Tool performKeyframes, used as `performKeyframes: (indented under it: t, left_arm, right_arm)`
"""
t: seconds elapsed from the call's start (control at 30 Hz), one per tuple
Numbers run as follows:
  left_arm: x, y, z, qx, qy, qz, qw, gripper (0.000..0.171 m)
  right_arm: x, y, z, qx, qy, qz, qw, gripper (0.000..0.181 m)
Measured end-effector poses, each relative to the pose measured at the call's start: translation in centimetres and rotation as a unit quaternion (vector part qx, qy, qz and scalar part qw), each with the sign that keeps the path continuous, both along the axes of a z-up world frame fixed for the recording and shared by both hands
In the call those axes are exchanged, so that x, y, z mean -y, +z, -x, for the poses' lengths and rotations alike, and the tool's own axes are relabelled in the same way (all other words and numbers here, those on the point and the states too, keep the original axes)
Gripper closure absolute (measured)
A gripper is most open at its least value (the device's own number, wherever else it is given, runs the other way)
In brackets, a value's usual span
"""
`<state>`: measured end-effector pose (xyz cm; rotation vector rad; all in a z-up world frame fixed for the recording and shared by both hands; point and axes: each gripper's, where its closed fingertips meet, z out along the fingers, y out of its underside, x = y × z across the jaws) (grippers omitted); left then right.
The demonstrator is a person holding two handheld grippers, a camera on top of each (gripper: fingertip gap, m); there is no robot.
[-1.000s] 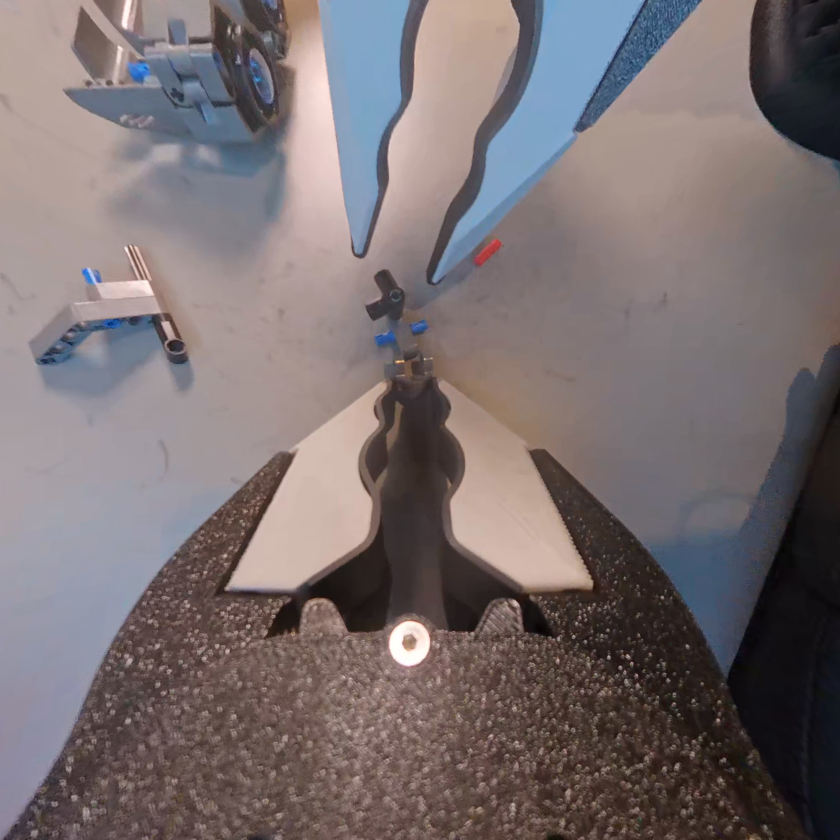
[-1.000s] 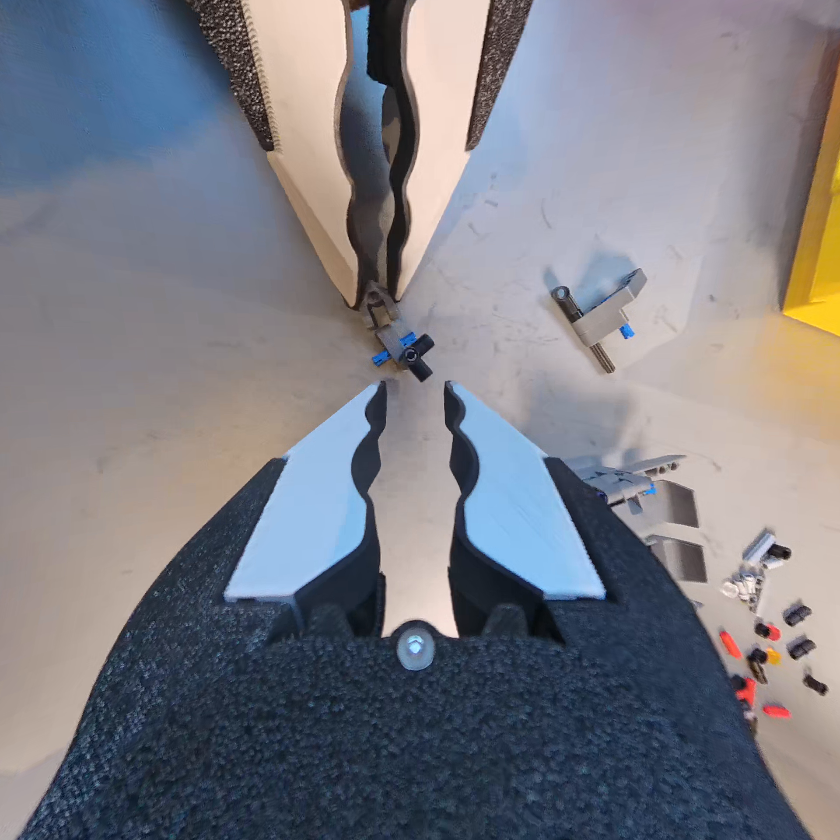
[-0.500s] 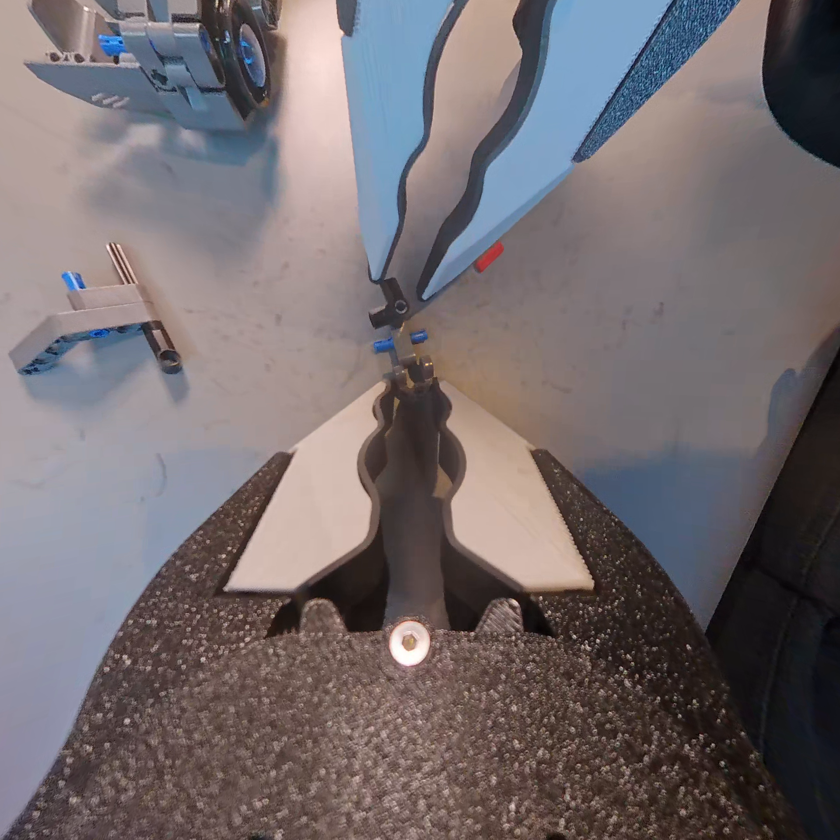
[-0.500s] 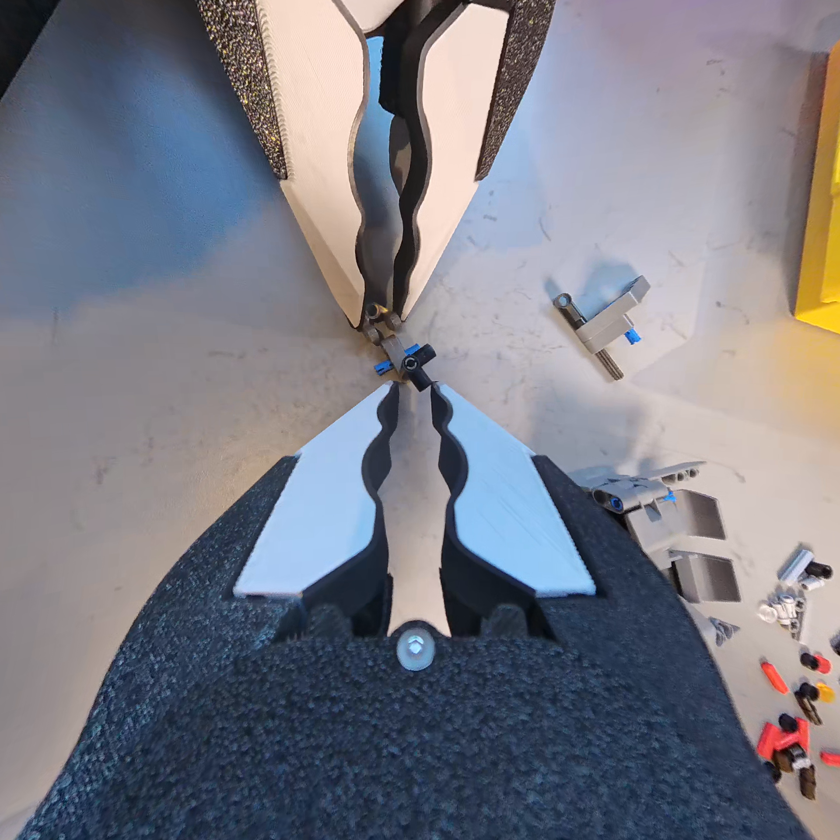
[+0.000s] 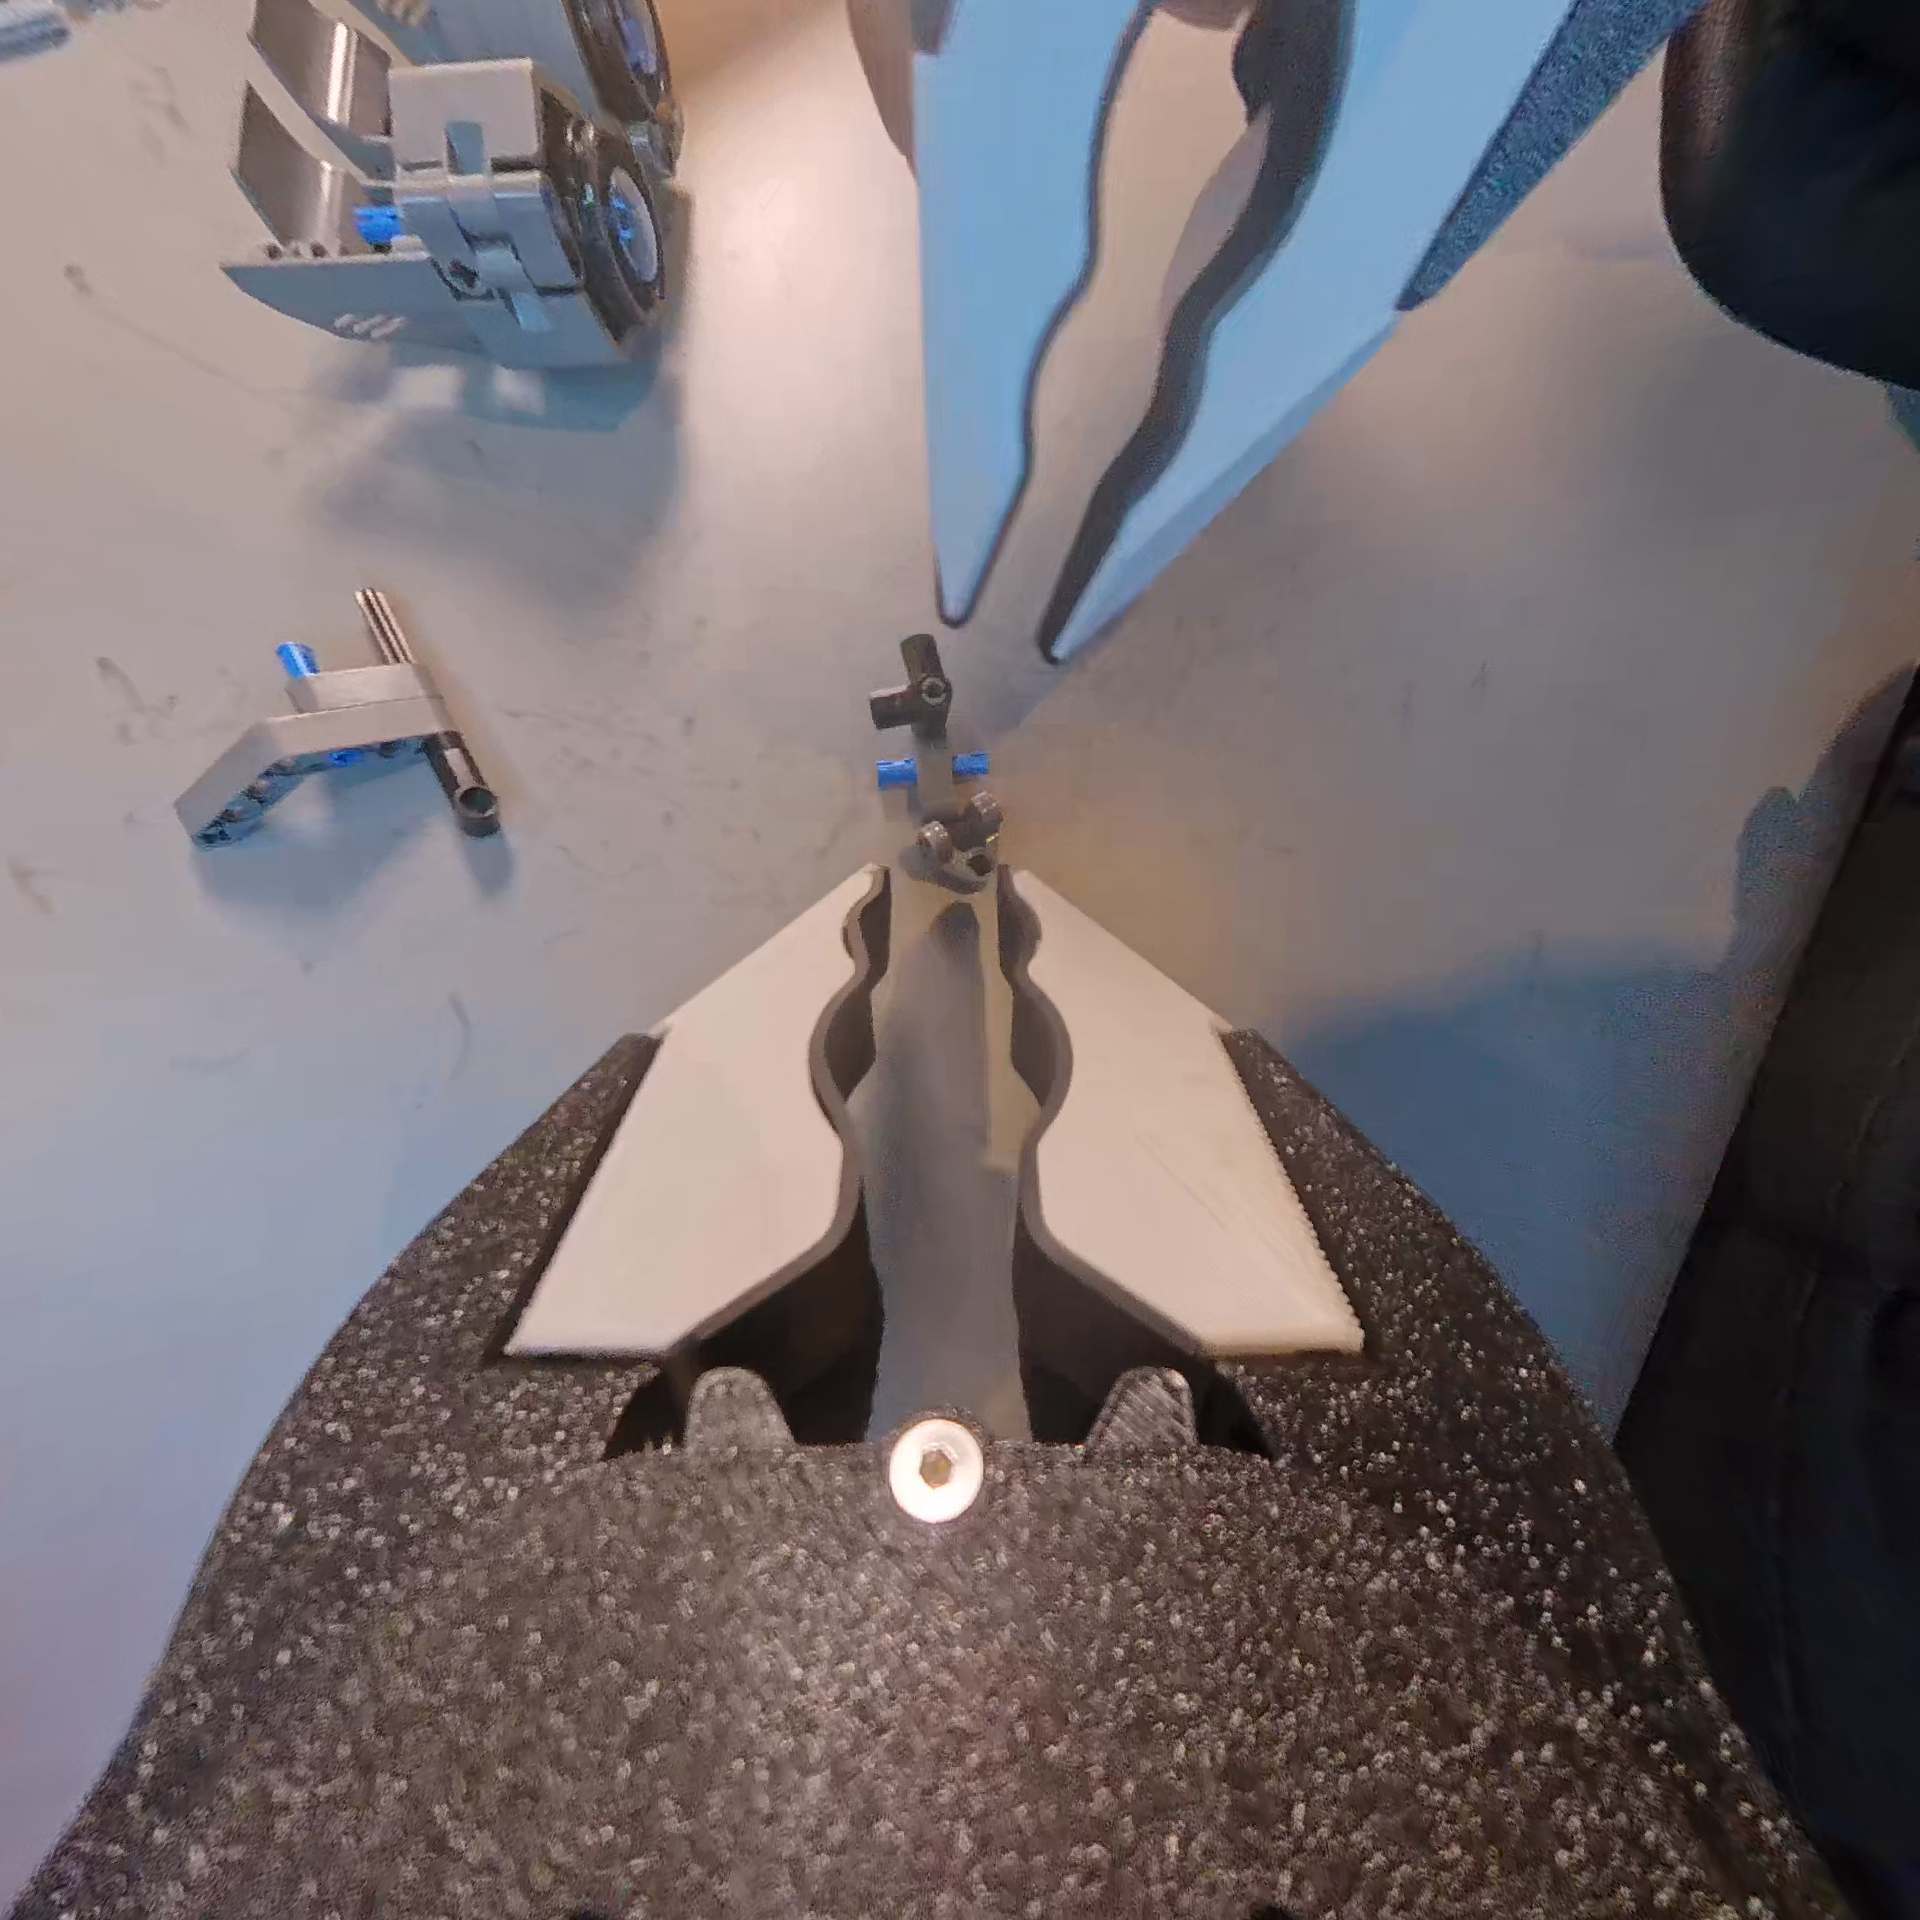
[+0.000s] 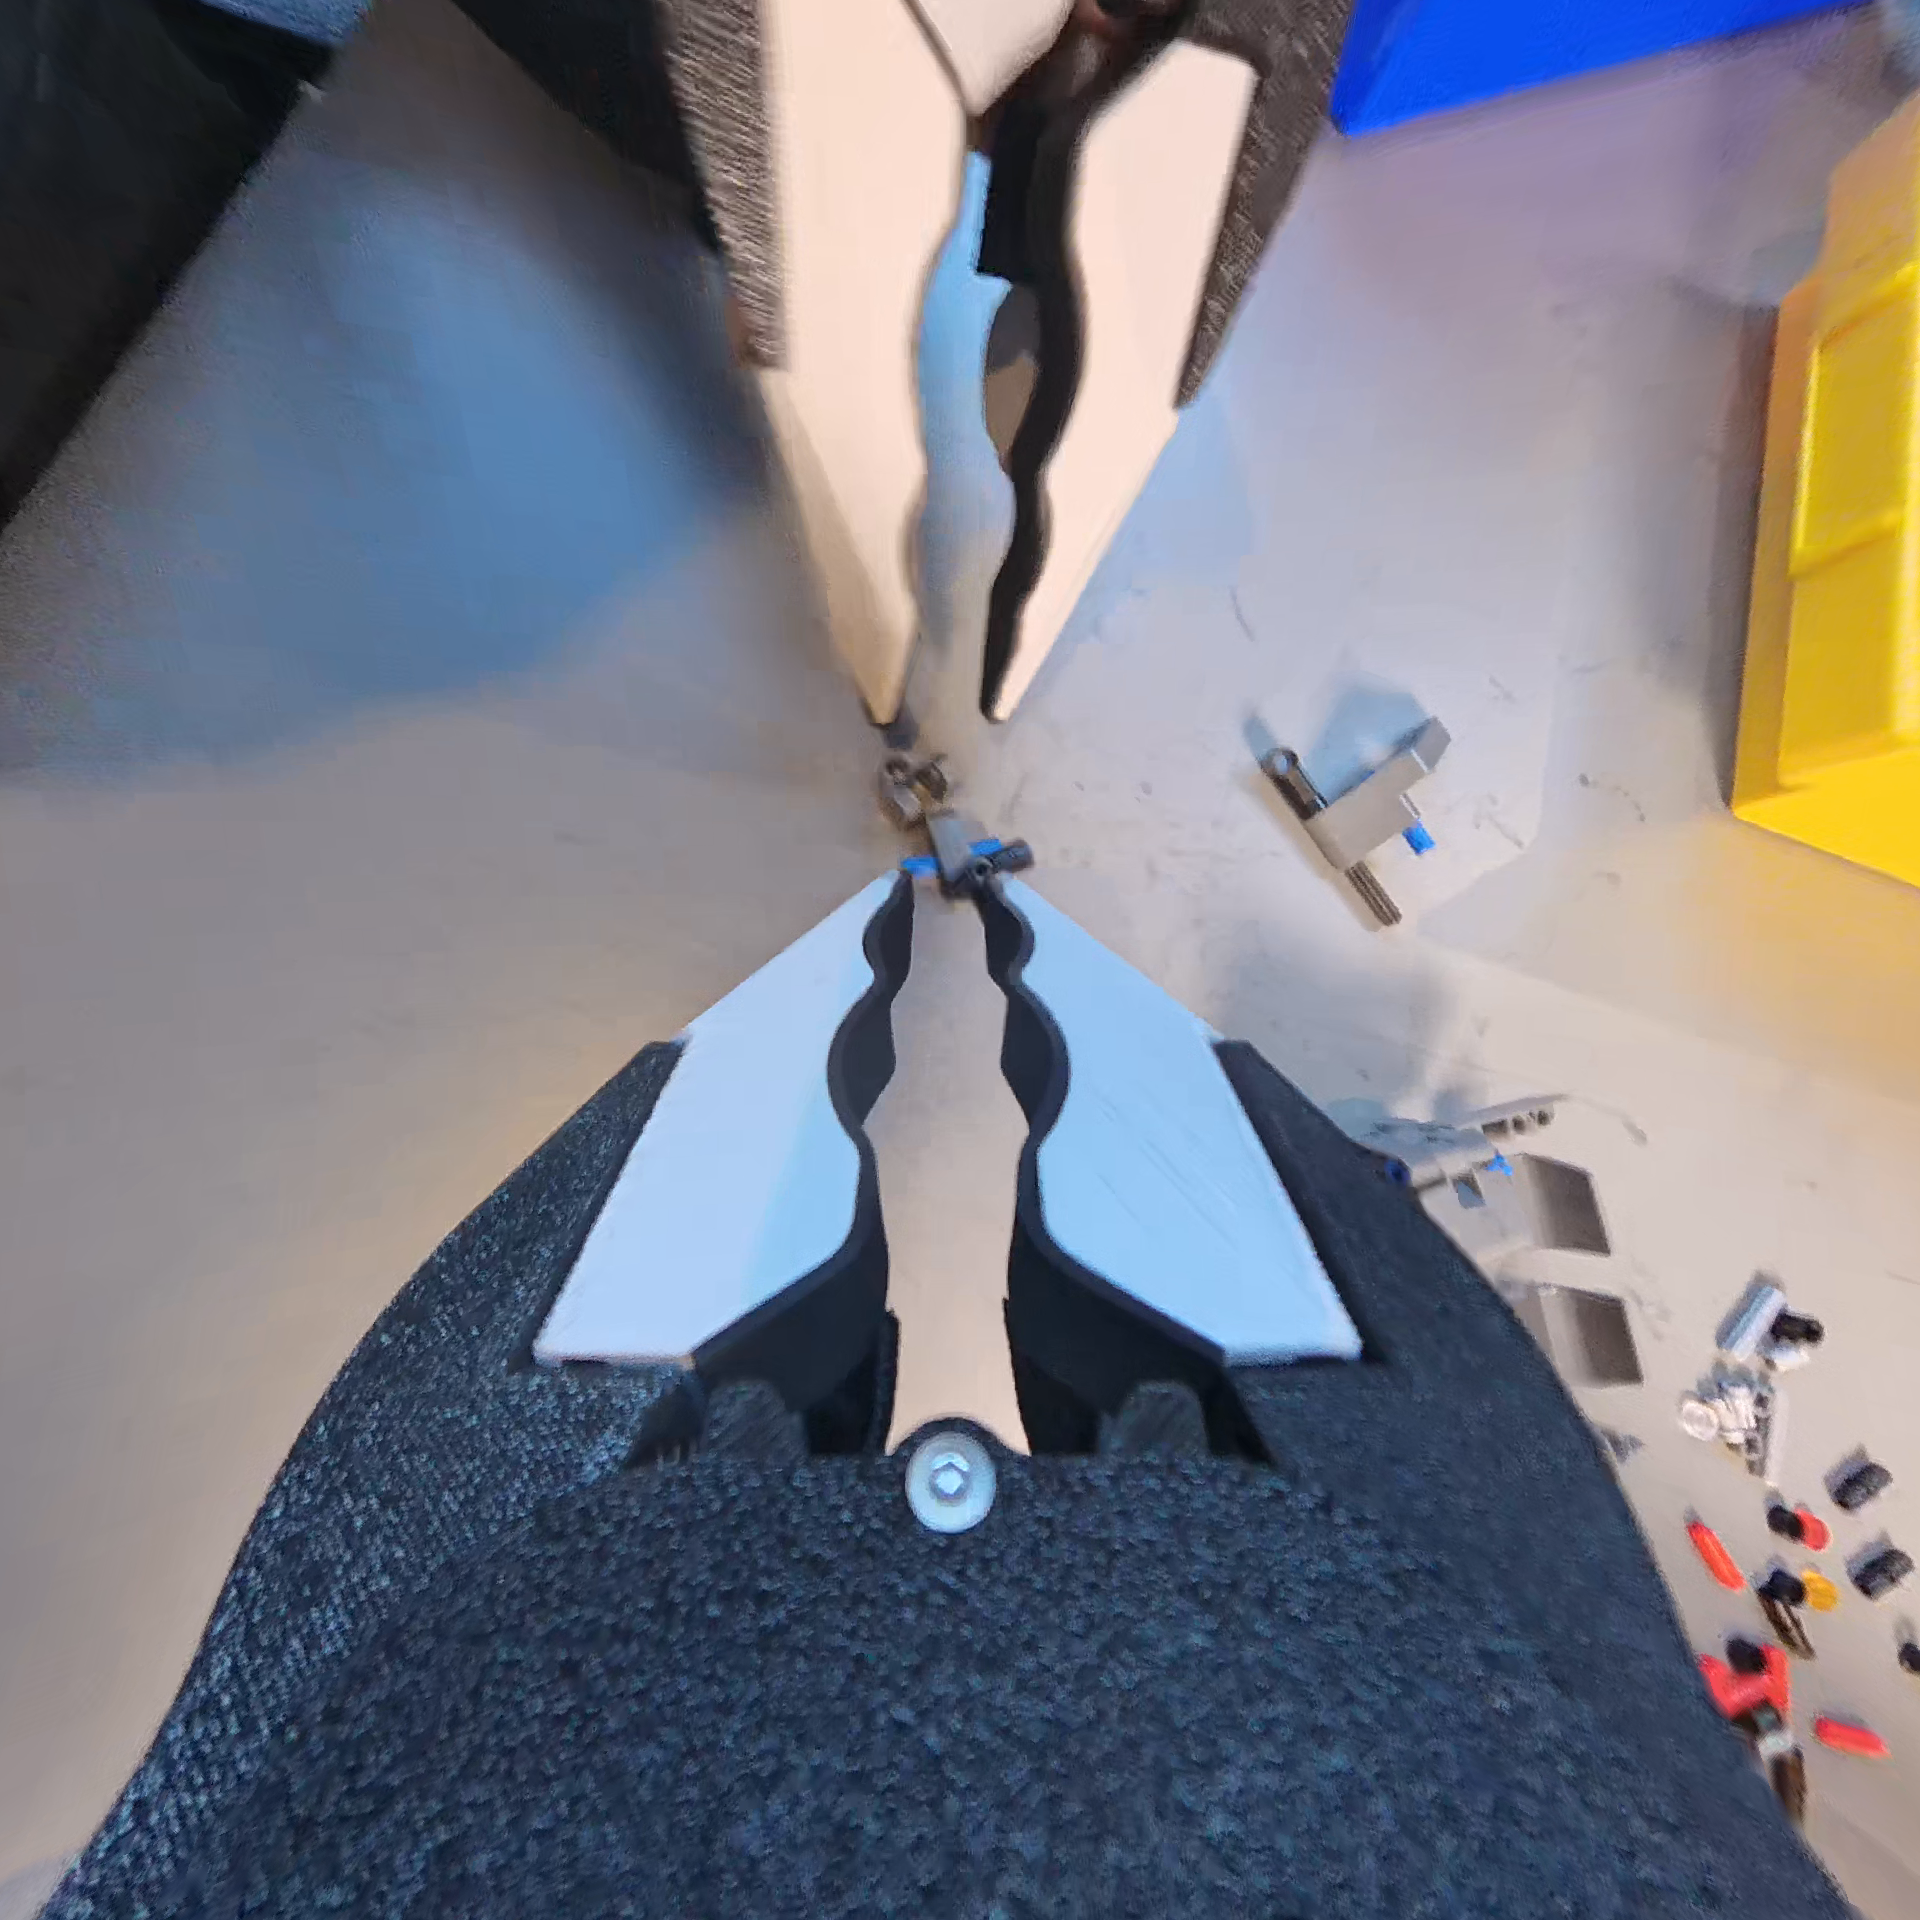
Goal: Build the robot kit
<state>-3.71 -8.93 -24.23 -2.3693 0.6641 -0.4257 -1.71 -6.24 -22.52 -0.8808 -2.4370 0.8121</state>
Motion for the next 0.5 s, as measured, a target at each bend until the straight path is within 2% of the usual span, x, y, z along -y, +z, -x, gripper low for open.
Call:
performKeyframes:
  t: [0.2,0.5]
  left_arm:
    - [-0.5,0.2,0.2,0.035,-0.008,0.001,0.999,0.163]
    - [-1.9,-0.5,0.0,0.032,-0.038,0.017,0.999,0.165]
  right_arm:
    - [3.1,-1.0,0.5,-0.018,0.016,-0.017,1.000,0.176]
    - [1.8,-2.2,1.0,-0.003,-0.031,-0.037,0.999,0.181]
